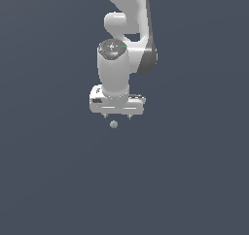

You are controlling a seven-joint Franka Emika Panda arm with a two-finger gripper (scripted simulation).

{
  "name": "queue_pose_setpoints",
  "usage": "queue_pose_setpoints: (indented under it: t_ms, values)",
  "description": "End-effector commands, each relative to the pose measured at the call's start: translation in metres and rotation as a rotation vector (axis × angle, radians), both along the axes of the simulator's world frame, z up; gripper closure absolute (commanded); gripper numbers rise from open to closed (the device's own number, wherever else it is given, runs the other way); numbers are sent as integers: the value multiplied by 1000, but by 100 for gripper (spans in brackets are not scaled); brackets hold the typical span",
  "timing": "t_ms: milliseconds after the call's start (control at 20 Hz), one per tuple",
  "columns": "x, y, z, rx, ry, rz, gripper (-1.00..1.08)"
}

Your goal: Pick up the object and move it to a goal position.

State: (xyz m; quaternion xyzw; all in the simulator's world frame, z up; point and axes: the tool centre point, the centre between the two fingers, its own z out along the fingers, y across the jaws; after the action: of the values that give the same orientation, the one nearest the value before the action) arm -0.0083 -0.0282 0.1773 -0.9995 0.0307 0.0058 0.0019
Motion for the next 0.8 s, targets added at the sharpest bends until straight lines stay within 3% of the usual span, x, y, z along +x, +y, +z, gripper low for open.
queue_pose_setpoints:
  t_ms: [0,750]
  values:
    - [0,0,0,0,0,0,-92]
    - [-5,1,1,19,2,-45,-92]
